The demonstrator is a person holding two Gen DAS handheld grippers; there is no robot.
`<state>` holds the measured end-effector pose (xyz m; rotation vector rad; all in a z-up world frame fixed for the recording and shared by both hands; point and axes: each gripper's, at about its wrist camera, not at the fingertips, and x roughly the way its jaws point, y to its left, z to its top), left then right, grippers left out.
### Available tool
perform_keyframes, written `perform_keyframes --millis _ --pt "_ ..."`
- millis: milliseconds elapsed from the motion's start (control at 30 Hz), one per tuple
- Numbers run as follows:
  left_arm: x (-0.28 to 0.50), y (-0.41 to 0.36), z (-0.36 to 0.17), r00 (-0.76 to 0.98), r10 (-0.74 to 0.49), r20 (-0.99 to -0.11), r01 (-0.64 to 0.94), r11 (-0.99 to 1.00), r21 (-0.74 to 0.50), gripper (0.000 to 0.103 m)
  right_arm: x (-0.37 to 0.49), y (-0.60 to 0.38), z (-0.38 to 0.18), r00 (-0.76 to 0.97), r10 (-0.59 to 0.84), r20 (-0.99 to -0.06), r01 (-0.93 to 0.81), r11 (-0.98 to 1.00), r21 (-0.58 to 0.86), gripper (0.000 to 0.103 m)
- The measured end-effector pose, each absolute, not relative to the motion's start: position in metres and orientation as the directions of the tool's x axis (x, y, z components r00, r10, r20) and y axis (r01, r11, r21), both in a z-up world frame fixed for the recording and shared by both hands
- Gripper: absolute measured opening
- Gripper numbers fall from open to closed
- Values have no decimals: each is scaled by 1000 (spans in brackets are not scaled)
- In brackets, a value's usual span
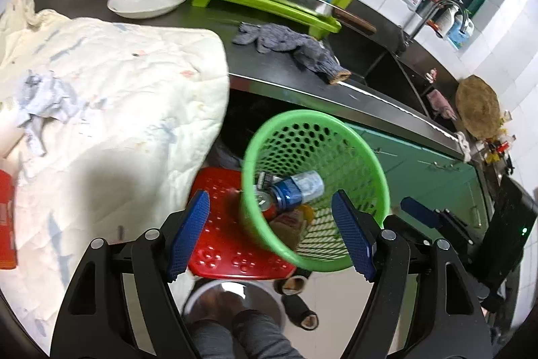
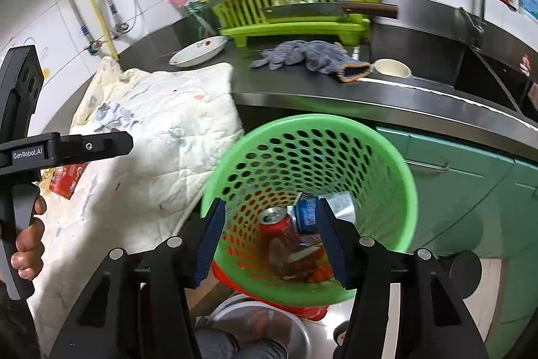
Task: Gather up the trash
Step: 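Open the left tool over the green basket to drop the blue can, then grasp the red printed cup with the left tool while the right tool grasps the crumpled grey paper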
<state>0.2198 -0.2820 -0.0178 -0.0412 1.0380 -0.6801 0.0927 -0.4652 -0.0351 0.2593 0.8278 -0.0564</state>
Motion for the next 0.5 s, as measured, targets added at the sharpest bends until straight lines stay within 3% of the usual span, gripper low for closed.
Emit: perform_keyframes --millis 500 --pt "219 -212 1 488 -417 -767 437 877 -199 74 133 -409 -30 664 128 -737 39 978 205 57"
